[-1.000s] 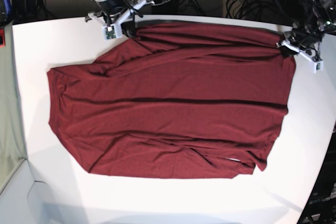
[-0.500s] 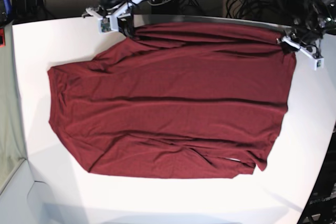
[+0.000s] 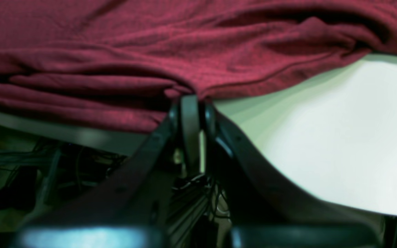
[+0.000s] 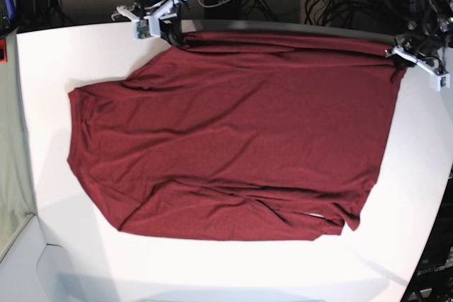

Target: Layout the t-shirt on the table in an organized manner, then fold the t-shirt properly

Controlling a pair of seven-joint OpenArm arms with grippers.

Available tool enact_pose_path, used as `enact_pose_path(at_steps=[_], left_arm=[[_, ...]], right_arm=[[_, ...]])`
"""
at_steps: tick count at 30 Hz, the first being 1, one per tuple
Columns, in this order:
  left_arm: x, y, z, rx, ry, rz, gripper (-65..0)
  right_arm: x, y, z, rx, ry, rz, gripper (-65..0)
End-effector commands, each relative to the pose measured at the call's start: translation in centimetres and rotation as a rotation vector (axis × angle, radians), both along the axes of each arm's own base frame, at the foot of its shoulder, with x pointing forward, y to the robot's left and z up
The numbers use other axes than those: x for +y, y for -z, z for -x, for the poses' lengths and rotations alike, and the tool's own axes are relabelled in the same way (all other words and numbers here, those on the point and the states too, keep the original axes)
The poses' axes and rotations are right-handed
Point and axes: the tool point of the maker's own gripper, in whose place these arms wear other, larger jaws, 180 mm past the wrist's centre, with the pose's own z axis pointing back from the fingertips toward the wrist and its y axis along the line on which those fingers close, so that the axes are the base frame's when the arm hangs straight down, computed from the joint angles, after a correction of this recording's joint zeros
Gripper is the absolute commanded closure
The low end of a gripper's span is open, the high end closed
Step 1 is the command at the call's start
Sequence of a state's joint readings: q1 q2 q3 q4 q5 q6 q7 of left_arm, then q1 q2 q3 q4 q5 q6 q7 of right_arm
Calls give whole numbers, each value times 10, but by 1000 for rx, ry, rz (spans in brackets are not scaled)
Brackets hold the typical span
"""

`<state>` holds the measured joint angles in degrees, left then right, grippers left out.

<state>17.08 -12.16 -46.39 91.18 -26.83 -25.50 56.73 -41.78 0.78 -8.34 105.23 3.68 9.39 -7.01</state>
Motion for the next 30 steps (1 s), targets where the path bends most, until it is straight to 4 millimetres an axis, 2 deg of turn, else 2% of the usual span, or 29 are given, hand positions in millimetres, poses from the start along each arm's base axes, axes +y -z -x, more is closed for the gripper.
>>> enact_pose_path(at_steps=[1, 5, 8, 12, 18, 30], left_arm=[[7, -11, -8, -39, -2, -25, -122], [7, -13, -12, -51, -1, -27, -122], [8, -20, -24, -78, -1, -29, -122], [8, -22, -28, -87, -2, -29, -122], [9, -32, -45, -133, -3, -31, -122], [7, -59, -85, -238, -7, -26, -122]], right_arm=[[2, -2, 20, 19, -14, -11, 0], [2, -2, 20, 16, -15, -10, 0], [2, -4, 16, 7, -15, -9, 0], [2, -15, 1, -41, -16, -11, 0], [2, -36, -28, -131, -16, -11, 0], [-3, -49, -73, -203, -52, 34, 0]])
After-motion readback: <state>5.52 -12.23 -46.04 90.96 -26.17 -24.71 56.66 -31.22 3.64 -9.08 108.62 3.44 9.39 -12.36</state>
